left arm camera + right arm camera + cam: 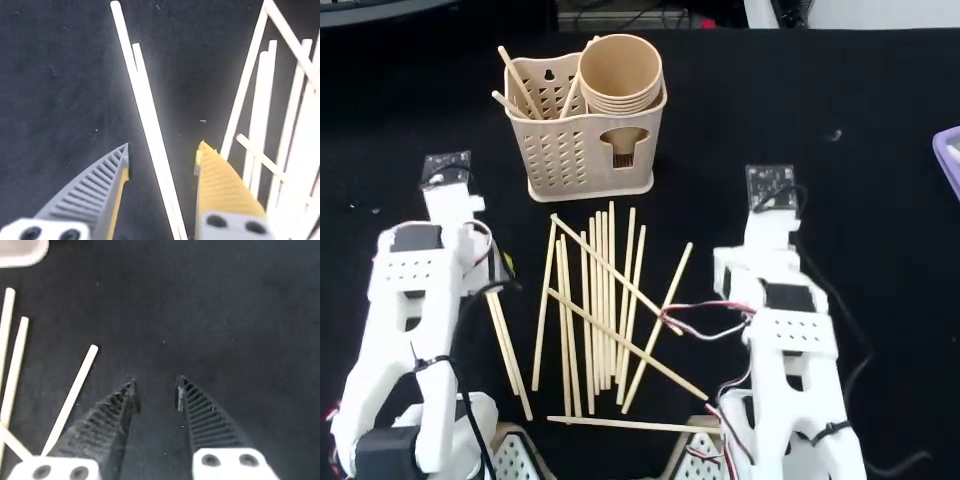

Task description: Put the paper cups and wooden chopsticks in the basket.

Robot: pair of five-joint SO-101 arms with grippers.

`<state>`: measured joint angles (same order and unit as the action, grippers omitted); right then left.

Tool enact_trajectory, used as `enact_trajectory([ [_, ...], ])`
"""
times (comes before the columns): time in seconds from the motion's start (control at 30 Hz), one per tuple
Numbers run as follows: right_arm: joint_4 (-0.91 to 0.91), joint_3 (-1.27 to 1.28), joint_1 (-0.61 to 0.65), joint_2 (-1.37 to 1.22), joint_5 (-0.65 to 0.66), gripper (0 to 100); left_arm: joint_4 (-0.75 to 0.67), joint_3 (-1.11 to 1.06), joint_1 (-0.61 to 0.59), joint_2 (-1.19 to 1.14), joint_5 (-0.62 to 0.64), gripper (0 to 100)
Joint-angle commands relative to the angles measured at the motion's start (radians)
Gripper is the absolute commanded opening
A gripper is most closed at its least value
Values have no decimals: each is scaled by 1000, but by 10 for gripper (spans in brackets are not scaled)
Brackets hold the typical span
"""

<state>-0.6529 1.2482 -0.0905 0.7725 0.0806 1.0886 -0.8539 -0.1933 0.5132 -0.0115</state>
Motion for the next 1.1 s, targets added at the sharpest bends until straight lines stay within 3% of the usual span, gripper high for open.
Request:
enact_trajectory([
  [0.0,83,39,12,33,-6,128,-158,-74,12,23,21,220],
  [0.27,120,85,17,30,0,128,-318,-163,10,5,91,220],
  [0.6,120,85,18,28,-2,128,-307,42,-74,-397,91,220],
  [0.73,120,85,18,28,0,128,-212,107,-73,-439,91,216],
  [0.93,120,87,18,28,2,128,-170,122,-51,-440,83,24],
  [1.07,120,87,18,28,2,128,-169,124,-53,-439,89,33],
])
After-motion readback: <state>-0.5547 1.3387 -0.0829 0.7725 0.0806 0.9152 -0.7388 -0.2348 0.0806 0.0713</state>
